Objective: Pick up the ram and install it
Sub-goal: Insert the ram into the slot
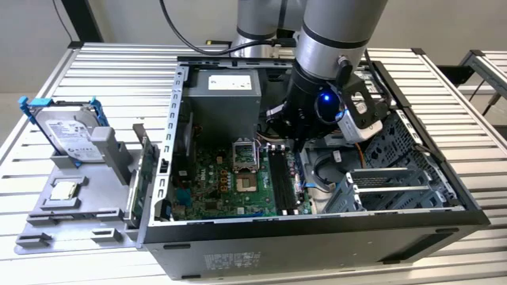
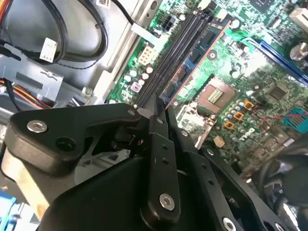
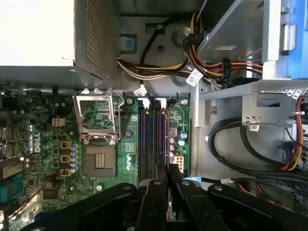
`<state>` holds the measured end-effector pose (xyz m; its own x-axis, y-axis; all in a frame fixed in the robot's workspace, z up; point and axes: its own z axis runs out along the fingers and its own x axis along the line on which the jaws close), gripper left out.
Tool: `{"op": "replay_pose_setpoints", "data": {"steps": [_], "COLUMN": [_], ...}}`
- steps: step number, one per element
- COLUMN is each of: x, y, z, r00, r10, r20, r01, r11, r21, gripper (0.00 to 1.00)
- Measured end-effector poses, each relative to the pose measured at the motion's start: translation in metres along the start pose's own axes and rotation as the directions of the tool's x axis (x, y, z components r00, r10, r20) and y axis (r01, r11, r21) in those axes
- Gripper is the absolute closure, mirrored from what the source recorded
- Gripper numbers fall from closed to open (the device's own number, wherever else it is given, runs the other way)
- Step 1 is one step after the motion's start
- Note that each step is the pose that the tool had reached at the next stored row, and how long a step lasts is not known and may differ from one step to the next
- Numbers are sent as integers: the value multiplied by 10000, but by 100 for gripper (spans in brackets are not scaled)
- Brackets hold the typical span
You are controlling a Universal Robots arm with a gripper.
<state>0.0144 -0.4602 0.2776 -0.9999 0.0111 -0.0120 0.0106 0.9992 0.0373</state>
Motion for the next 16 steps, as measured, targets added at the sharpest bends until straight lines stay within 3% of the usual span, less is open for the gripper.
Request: {"op": "replay_pose_setpoints", "data": {"steps": [16], "x": [-6], "y": [-66], "z": [271], "r00": [10000], "r10": [72], "r20": [3], "r01": [-72], "r11": [10000], "r21": [5], "gripper": [100]}}
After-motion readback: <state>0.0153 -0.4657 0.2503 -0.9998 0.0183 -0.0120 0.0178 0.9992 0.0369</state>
